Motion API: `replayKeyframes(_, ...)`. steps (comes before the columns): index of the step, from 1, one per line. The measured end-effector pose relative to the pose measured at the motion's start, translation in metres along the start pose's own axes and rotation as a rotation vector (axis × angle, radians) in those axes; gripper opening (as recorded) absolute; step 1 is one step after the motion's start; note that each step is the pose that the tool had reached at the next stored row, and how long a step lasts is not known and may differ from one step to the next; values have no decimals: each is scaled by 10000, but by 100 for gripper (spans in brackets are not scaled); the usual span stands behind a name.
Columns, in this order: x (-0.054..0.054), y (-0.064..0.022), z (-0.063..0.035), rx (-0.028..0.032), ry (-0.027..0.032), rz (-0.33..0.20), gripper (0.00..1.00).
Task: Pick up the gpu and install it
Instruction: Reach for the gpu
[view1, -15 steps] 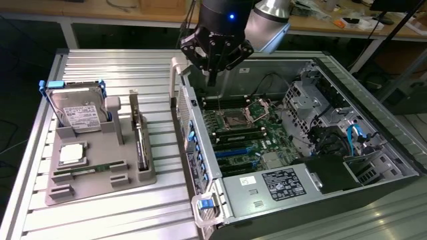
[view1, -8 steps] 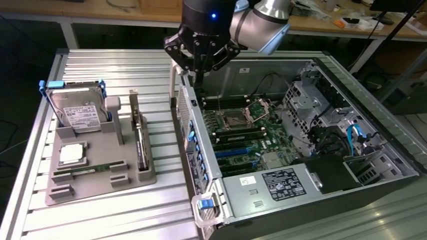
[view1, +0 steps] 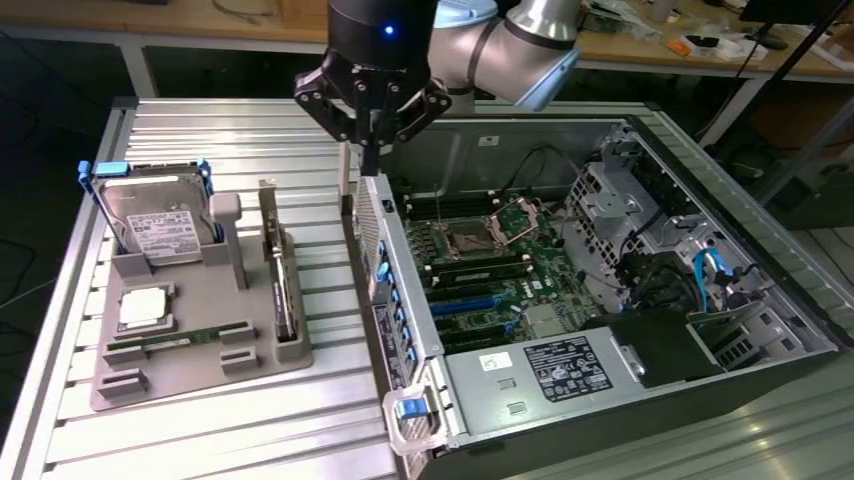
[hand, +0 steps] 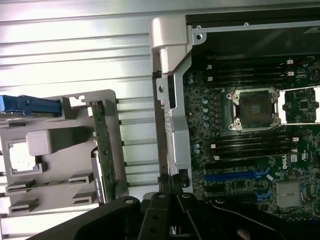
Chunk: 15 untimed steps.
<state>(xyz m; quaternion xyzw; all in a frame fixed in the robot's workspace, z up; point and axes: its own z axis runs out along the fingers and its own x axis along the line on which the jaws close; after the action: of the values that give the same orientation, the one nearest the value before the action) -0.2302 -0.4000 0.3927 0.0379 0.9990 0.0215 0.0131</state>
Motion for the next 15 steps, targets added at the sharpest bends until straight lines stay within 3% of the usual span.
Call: replayKeyframes(15, 467, -38, -12, -1, -4, -1, 11)
